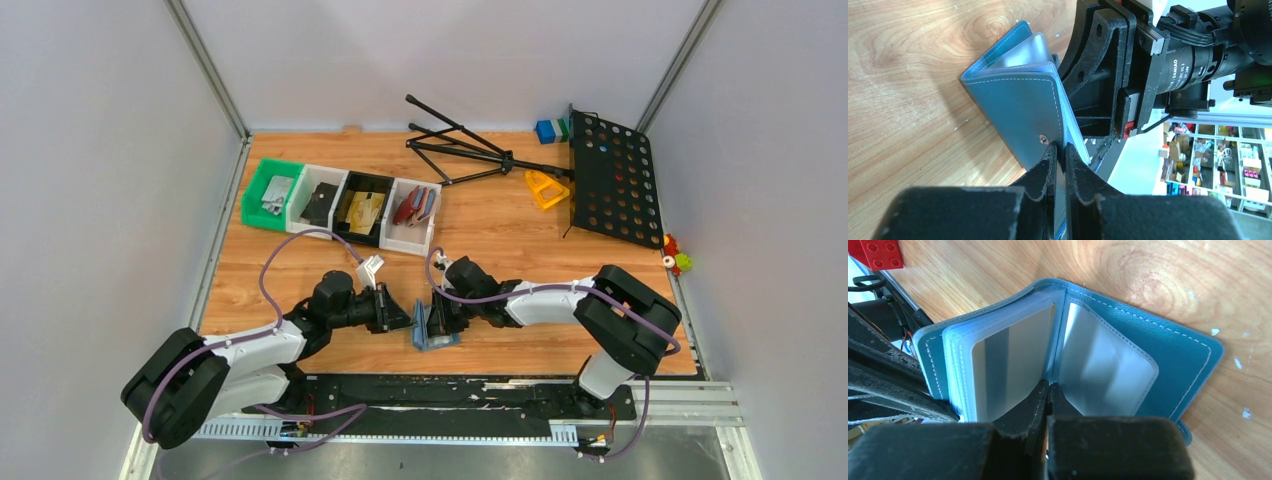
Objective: Take the credit cards out of the card holder
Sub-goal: Remove the credit card from the card holder.
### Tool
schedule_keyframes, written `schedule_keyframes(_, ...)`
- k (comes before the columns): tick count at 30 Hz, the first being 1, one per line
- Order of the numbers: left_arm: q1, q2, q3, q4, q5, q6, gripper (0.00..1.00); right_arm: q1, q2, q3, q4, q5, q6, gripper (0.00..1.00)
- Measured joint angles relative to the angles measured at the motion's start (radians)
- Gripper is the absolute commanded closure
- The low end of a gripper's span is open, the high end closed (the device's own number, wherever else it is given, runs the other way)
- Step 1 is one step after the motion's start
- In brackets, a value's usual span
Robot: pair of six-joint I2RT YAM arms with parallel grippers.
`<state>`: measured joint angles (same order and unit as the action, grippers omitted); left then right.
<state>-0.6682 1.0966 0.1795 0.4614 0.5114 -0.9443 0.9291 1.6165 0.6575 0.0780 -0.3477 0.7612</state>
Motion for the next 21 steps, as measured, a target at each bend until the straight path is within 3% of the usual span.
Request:
schedule_keyframes(4, 0.0, 0.005, 0.013, -0.018, 0.0, 0.004, 0.73, 0.0, 0.0, 0.0, 0.0, 0.0, 0.0, 0.98)
schedule_keyframes(8, 0.0, 0.003, 0.016, -0.045, -0.005, 0.01, 0.49, 0.0, 0.0, 0.0, 0.0, 0.0, 0.0, 0.99)
schedule_keyframes(21, 0.0, -0.002, 0.016, -0.106, -0.021, 0.016, 0.46, 0.009, 0.0, 0.002, -0.002, -0.002, -0.003, 1.0)
